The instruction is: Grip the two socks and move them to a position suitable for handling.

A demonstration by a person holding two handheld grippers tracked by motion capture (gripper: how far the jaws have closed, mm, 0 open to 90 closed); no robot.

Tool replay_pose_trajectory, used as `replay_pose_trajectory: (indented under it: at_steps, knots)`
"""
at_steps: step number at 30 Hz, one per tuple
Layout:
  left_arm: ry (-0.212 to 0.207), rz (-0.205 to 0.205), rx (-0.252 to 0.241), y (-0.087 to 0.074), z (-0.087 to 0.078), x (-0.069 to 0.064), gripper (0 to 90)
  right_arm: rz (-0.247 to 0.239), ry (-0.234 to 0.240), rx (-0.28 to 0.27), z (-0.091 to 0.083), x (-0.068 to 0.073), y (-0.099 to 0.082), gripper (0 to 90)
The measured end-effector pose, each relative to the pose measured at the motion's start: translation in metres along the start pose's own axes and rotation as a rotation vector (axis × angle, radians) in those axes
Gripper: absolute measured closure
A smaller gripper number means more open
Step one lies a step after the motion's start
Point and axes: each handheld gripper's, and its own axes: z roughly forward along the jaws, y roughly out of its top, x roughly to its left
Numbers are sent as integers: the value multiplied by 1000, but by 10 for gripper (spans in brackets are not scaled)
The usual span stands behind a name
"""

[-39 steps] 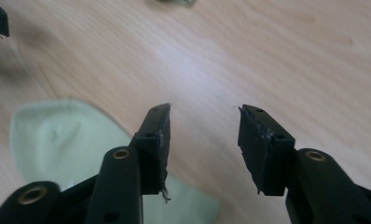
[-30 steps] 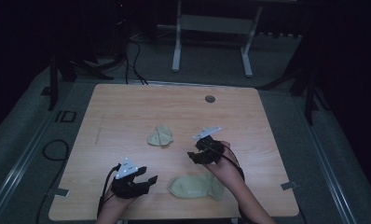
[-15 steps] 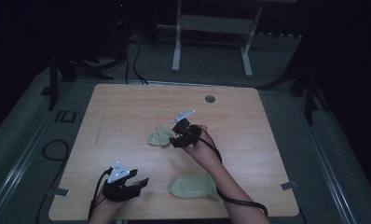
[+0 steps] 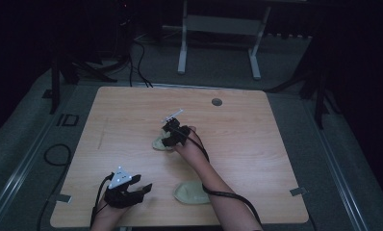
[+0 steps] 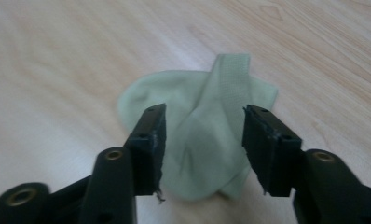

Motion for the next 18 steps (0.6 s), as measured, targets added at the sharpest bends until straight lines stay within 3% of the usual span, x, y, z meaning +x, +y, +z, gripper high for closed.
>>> replay_pose_trajectory:
  at_steps: [4,7,9,11,14,16,17,18]
  knots:
    - [-1,0,7,-1,1,-1,406,17,-22,24,16,1,2,472]
    - [2,-5,8,-1,0,0,406,-6,-37,55,26,7,4,472]
    - [4,-15,-1,-1,-2,1,406,-52,-79,70,28,13,5,543]
    - [2,-25,-11,-1,-3,1,406,-55,-82,79,28,15,6,592]
    - [5,-30,-12,-2,-4,2,406,-56,-91,92,27,19,7,801]
    - [3,-30,-13,-2,-3,2,406,-65,-100,95,27,19,7,820]
    - [3,-28,-12,-2,-3,2,406,-31,-55,106,24,17,8,828]
    - [3,-27,-11,-2,-3,2,406,-32,-56,104,20,16,8,829]
